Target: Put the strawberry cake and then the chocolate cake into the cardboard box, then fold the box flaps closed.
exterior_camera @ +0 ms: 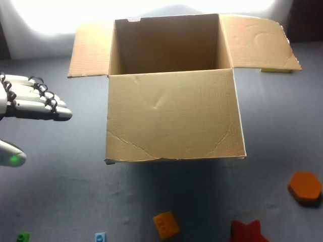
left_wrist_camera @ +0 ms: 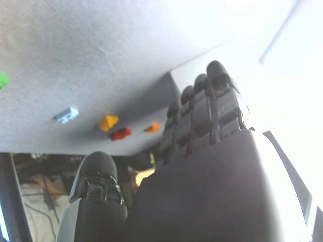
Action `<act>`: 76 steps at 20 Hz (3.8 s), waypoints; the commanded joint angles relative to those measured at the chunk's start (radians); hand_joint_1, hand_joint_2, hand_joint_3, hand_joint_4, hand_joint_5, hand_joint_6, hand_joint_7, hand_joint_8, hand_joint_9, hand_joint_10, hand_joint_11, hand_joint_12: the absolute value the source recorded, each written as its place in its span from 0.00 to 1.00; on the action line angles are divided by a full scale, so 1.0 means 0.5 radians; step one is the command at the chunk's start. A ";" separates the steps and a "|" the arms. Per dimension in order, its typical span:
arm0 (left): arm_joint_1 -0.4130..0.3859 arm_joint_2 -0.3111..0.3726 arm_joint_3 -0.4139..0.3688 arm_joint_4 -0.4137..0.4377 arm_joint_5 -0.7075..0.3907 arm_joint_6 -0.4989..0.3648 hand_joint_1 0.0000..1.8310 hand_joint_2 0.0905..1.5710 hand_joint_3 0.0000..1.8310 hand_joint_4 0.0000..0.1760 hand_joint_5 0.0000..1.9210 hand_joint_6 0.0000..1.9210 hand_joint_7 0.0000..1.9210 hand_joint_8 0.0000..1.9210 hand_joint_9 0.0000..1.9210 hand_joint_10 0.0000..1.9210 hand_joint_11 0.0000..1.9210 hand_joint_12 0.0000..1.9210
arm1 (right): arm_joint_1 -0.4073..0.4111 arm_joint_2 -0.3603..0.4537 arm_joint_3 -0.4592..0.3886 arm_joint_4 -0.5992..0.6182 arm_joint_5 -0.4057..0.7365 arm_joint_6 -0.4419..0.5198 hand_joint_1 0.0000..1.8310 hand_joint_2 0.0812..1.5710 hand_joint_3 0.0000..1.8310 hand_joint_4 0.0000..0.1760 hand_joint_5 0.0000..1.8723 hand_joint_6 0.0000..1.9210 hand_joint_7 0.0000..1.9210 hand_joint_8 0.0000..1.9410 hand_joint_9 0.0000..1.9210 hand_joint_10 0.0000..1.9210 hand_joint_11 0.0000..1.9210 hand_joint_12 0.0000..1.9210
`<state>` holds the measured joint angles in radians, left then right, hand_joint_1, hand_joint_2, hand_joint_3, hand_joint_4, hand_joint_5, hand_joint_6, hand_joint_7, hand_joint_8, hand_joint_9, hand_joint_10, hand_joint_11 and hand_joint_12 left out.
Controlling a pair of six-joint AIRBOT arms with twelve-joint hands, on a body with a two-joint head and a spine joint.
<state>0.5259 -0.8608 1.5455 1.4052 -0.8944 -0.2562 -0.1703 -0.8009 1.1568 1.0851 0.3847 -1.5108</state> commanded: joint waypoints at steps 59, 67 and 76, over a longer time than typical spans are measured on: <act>-0.873 -0.162 0.095 0.180 0.081 0.038 0.00 0.82 0.00 0.00 0.05 0.00 0.06 0.00 0.05 0.00 0.00 0.21 | -0.524 0.151 -0.149 -1.028 0.281 0.611 0.00 0.76 0.00 0.00 0.05 0.00 0.08 0.00 0.07 0.02 0.00 0.24; -0.894 -0.320 0.084 0.339 0.048 0.019 0.00 0.81 0.00 0.00 0.05 0.00 0.06 0.00 0.06 0.00 0.00 0.23 | -0.597 0.012 -0.175 -1.624 0.074 0.749 0.00 0.78 0.00 0.00 0.04 0.00 0.05 0.00 0.03 0.00 0.00 0.01; -0.834 -0.455 0.136 0.431 0.002 0.020 0.00 0.81 0.00 0.06 0.06 0.00 0.07 0.00 0.06 0.00 0.00 0.26 | -0.578 0.005 -0.244 -2.061 0.553 0.861 0.00 0.79 0.00 0.00 0.04 0.00 0.05 0.00 0.03 0.00 0.00 0.00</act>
<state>0.1158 -1.0943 1.6100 1.6867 -0.8829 -0.2451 -0.4702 -0.8131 1.0325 0.0521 0.4976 -1.0882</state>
